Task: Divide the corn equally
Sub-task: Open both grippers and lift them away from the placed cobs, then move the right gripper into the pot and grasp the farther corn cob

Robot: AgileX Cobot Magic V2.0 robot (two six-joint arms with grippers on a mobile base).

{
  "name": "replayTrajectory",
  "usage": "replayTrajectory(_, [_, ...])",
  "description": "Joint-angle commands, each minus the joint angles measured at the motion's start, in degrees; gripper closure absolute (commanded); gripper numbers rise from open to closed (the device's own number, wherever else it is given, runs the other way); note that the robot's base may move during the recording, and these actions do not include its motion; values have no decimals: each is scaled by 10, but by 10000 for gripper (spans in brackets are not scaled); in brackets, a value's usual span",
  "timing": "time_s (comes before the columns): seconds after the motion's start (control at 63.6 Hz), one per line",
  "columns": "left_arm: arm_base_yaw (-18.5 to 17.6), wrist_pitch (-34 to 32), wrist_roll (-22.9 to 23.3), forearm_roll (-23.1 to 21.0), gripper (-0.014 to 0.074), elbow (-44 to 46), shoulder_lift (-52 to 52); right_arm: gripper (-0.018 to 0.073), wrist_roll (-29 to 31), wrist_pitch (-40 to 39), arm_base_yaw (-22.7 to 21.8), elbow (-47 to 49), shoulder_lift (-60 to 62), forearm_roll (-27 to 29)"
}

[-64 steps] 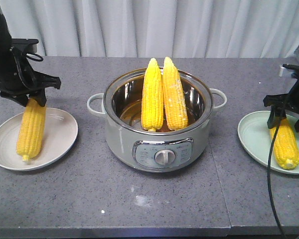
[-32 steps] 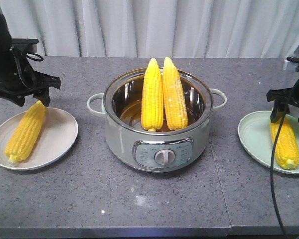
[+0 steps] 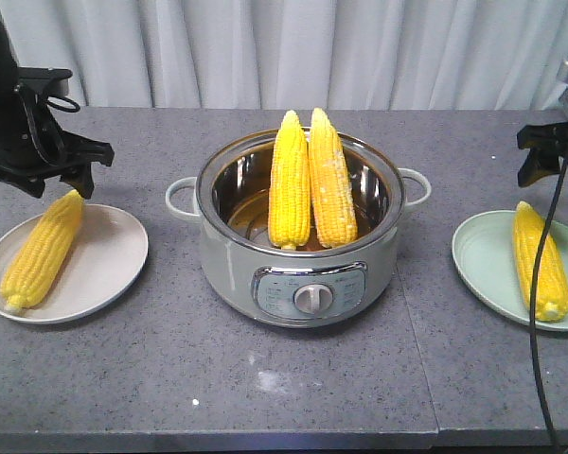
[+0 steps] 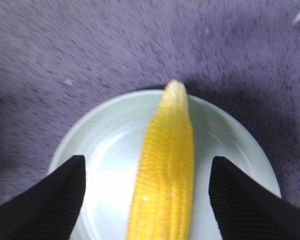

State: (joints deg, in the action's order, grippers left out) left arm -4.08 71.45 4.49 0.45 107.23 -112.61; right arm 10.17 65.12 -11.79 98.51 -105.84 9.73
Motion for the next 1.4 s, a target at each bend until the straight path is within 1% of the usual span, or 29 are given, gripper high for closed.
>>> replayTrajectory(0.0, [-1, 3, 0, -4, 135, 16, 50, 50, 31, -27, -3, 16, 58, 52])
replayTrajectory(0.079, [-1, 3, -1, -11, 135, 17, 62, 50, 64, -28, -1, 16, 77, 106])
replayTrajectory(0.173, [-1, 3, -2, -30, 135, 17, 79, 50, 103, -27, -1, 16, 101, 188])
replayTrajectory(0.22, [-1, 3, -8, -52, 135, 17, 89, 50, 120, -25, -1, 16, 111, 225])
replayTrajectory(0.267, [-1, 3, -17, -76, 135, 17, 96, 50, 141, -20, -1, 16, 122, 278])
replayTrajectory(0.377, [-1, -2, -45, -153, 135, 17, 119, 50, 194, -1, -1, 16, 143, 382])
replayTrajectory(0.456, [-2, -8, -67, -226, 135, 17, 132, 50, 224, 20, 1, 16, 153, 456])
replayTrajectory(0.503, [-2, -11, -83, -264, 135, 17, 137, 50, 236, 25, 11, 16, 157, 481])
replayTrajectory(0.582, [-2, -18, -107, -323, 135, 17, 142, 50, 238, 24, 47, 16, 158, 486])
replayTrajectory(0.645, [-2, -22, -111, -347, 135, 17, 144, 50, 238, 6, 87, 16, 157, 464])
replayTrajectory(0.802, [-2, -29, -111, -349, 135, 17, 144, 50, 216, -72, 201, 16, 145, 369])
replayTrajectory(0.865, [-2, -31, -111, -349, 135, 17, 144, 50, 186, -106, 244, 16, 133, 310])
replayTrajectory(0.912, [-2, -31, -111, -348, 135, 17, 144, 50, 157, -129, 269, 16, 122, 258])
replayTrajectory(0.991, [-2, -31, -111, -346, 135, 17, 144, 50, 106, -148, 300, 16, 99, 188])
replayTrajectory(1.085, [-2, -30, -111, -339, 135, 17, 144, 50, 39, -161, 324, 16, 75, 92])
replayTrajectory(1.164, [-2, -30, -111, -330, 135, 17, 144, 50, -6, -158, 333, 16, 63, 30])
replayTrajectory(1.258, [-2, -30, -111, -329, 135, 17, 144, 50, -25, -152, 333, 16, 58, 3])
replayTrajectory(1.384, [-2, -31, -111, -329, 135, 17, 144, 50, -33, -151, 333, 16, 58, -9])
